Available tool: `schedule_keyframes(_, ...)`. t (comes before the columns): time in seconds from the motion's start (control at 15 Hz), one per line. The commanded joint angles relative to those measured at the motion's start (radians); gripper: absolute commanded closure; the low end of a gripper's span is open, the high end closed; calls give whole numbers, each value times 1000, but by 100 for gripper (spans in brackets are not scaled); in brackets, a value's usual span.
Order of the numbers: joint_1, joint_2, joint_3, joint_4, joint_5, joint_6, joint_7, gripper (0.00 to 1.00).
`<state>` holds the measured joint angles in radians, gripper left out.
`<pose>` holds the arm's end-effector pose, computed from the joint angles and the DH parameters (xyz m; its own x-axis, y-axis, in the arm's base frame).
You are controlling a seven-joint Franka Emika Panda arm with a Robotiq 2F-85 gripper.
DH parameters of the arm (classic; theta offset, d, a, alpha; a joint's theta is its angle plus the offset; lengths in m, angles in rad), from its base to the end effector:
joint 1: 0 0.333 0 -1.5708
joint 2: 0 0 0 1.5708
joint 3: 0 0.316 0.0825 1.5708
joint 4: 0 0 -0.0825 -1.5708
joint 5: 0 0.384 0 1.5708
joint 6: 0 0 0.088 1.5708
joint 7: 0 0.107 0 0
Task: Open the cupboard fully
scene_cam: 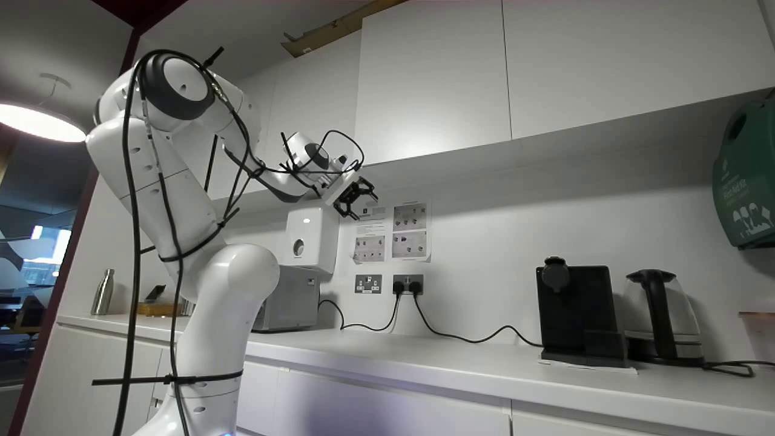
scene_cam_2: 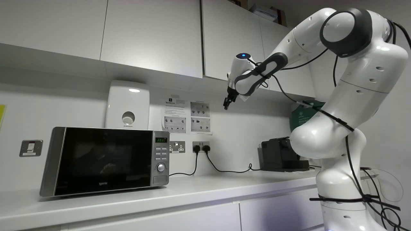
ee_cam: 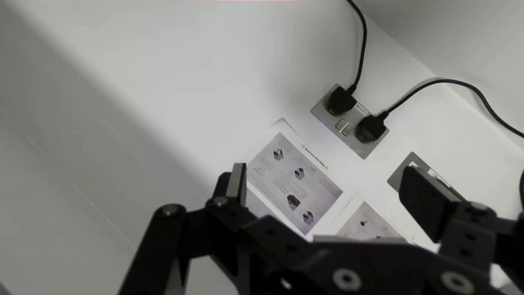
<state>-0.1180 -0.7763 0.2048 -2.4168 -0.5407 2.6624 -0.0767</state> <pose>0.3649 0.0752 0.6774 0.4978 0.6274 0.5987 0.1023 -0.7280 0.6779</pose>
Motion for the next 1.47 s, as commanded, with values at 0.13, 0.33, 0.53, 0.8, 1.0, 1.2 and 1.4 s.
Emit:
schedule_keyframes(0.13,-78,43,77,55,-199,194,5,0)
schedule_keyframes(0.33,-54,20,62,28,-184,194,29,0)
schedule_keyframes(0.53,-47,20,61,25,-182,191,29,0)
schedule_keyframes(0.8,-70,15,70,31,-213,193,15,0)
schedule_keyframes(1.0,-123,9,78,80,-346,193,-33,0)
schedule_keyframes(1.2,-183,-8,94,120,-443,207,-45,0)
schedule_keyframes(1.4,-289,-47,154,140,-573,252,35,0)
